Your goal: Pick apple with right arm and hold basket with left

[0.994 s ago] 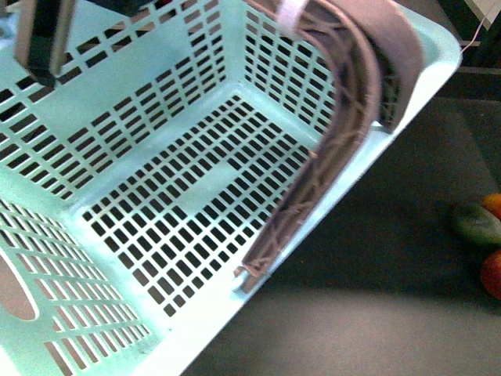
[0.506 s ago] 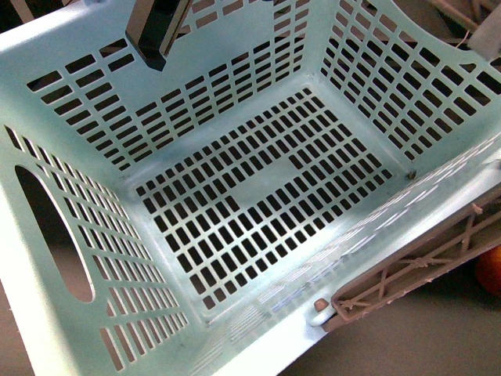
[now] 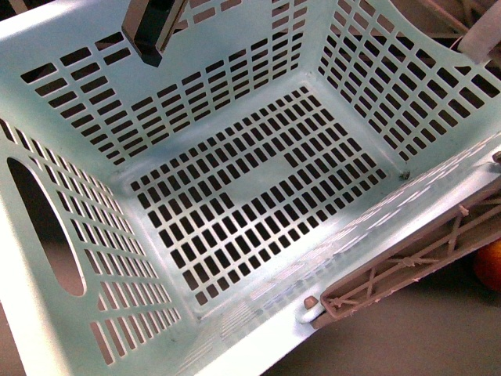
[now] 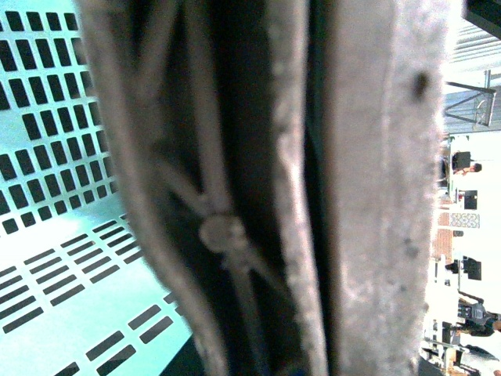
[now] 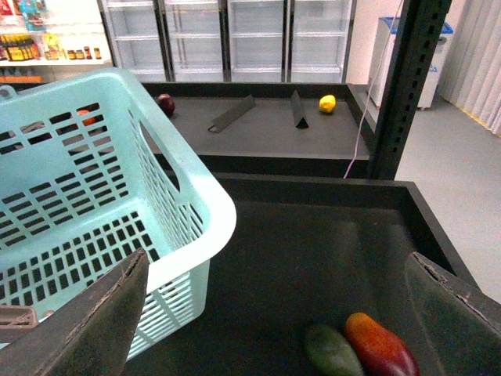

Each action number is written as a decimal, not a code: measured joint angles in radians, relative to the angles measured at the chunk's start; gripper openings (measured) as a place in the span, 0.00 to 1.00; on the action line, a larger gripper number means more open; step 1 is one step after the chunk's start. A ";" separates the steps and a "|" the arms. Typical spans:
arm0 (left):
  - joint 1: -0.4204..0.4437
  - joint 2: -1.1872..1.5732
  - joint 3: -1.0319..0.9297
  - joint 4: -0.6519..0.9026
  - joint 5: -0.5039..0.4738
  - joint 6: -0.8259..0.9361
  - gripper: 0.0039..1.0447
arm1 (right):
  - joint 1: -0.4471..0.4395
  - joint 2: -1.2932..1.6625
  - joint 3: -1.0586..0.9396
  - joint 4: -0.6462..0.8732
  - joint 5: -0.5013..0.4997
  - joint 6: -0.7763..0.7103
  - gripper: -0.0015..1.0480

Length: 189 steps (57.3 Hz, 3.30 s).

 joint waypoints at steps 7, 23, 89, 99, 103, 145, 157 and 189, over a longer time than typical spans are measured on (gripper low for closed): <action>0.000 0.000 0.000 0.000 0.000 0.000 0.14 | 0.000 0.000 0.000 0.000 0.000 0.000 0.92; 0.000 0.000 0.000 0.000 0.000 0.000 0.14 | 0.000 0.000 0.000 0.000 0.000 0.000 0.92; 0.000 0.002 0.001 -0.001 0.000 0.004 0.14 | -0.310 2.078 0.512 0.532 0.039 -0.223 0.92; 0.000 0.002 0.001 -0.001 0.000 0.004 0.14 | -0.278 2.208 0.629 0.520 0.062 -0.222 0.92; 0.000 0.002 0.001 -0.001 0.000 0.004 0.14 | -0.267 2.238 0.669 0.512 0.069 -0.222 0.92; 0.000 0.002 0.001 -0.001 0.000 0.004 0.14 | -0.270 2.422 0.877 0.445 0.114 -0.221 0.92; 0.000 0.002 0.001 -0.001 0.000 0.004 0.14 | -0.274 2.428 0.880 0.443 0.101 -0.215 0.79; 0.000 0.002 0.001 -0.001 0.000 0.004 0.14 | -0.369 2.033 0.649 0.423 -0.076 -0.245 0.77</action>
